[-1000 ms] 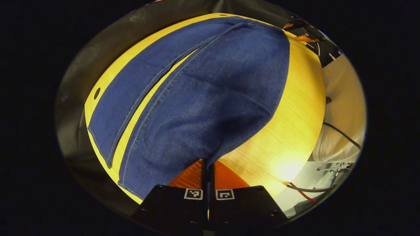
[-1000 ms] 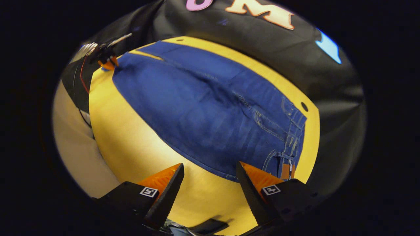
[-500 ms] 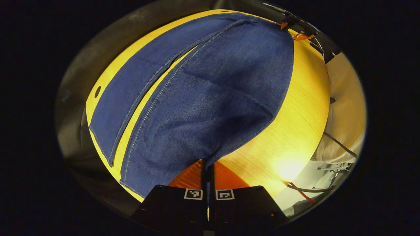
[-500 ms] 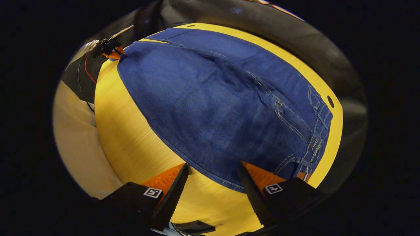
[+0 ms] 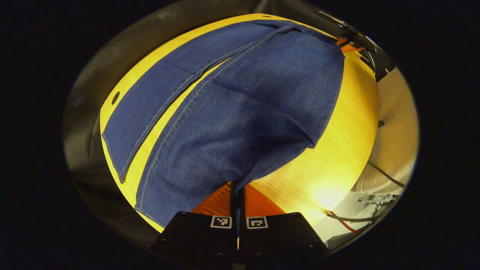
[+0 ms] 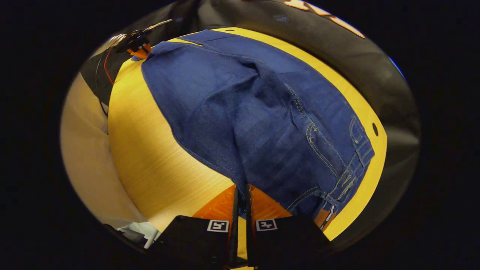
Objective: Grasp the waist and the cuffs of the jeans and fold them to make the two legs overlap; first hold the waist and fold one-third of the jeans toward the cuffs, then hold the cuffs and fold the remaining one-third in the same direction to finish folding.
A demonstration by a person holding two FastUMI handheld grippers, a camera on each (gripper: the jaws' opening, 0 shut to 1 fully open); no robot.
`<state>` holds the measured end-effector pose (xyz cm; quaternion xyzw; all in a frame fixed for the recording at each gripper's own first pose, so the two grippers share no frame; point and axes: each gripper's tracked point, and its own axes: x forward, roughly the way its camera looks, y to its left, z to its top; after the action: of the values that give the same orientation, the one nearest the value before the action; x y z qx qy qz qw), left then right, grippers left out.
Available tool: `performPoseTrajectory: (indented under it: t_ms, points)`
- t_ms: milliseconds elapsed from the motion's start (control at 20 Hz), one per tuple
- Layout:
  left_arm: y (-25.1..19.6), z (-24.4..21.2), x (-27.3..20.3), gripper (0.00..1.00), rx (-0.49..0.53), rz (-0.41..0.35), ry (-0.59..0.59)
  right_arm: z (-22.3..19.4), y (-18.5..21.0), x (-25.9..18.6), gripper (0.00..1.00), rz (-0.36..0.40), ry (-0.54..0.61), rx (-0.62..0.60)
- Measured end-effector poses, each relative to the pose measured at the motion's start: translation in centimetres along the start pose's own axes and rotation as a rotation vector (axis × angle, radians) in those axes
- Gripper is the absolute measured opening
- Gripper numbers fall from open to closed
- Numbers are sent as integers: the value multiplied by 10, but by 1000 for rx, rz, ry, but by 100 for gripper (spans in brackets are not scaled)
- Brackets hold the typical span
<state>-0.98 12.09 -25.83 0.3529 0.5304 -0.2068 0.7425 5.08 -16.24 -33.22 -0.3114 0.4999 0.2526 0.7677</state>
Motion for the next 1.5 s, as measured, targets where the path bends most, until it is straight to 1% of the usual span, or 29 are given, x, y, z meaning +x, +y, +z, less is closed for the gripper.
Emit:
performPoseTrajectory:
  t_ms: [50,100,150,200,300,400,500,550,600,700,750,800,850,950,1050,1200,1250,1400,1450,1500]
  points:
    - [0,0,0,0,-25,13,-13,1,4,-8,11,-14,7,46]
    - [0,1,0,0,-55,28,-33,5,-1,-14,11,-30,13,106]
    - [1,2,0,0,-81,45,-54,1,-3,-16,6,-54,13,164]
    - [3,1,-1,0,-119,68,-72,1,-4,-15,3,-83,5,203]
    - [4,-2,-4,0,-221,125,-75,-2,-2,-14,3,-157,-4,276]
    - [14,4,-12,0,-285,214,-113,0,-4,-18,3,-236,-38,349]
    - [25,14,-29,0,-349,308,-157,14,-10,-31,3,-304,-100,442]
    - [30,21,-39,0,-389,343,-184,25,-15,-41,3,-337,-130,489]
    - [38,29,-54,0,-427,380,-217,39,-23,-53,3,-364,-162,521]
    - [54,49,-77,0,-483,438,-272,64,-42,-72,3,-417,-231,543]
    - [62,59,-90,0,-491,470,-288,76,-50,-79,0,-441,-255,546]
    - [71,71,-98,0,-492,505,-302,89,-61,-83,2,-456,-274,556]
    - [84,85,-106,0,-486,542,-319,105,-74,-85,2,-472,-301,564]
    - [119,115,-119,0,-455,606,-327,138,-106,-93,3,-510,-348,569]
    - [153,139,-120,0,-427,663,-339,168,-137,-88,2,-540,-382,569]
    - [192,174,-106,0,-394,685,-319,198,-171,-60,2,-556,-391,565]
    - [206,185,-95,0,-391,684,-313,204,-182,-46,0,-552,-384,572]
    - [243,204,-53,0,-367,685,-256,218,-207,-1,2,-522,-369,603]
    - [251,212,-37,0,-350,681,-240,221,-215,16,2,-511,-364,608]
    - [250,217,-27,0,-326,686,-222,224,-224,32,0,-509,-355,606]
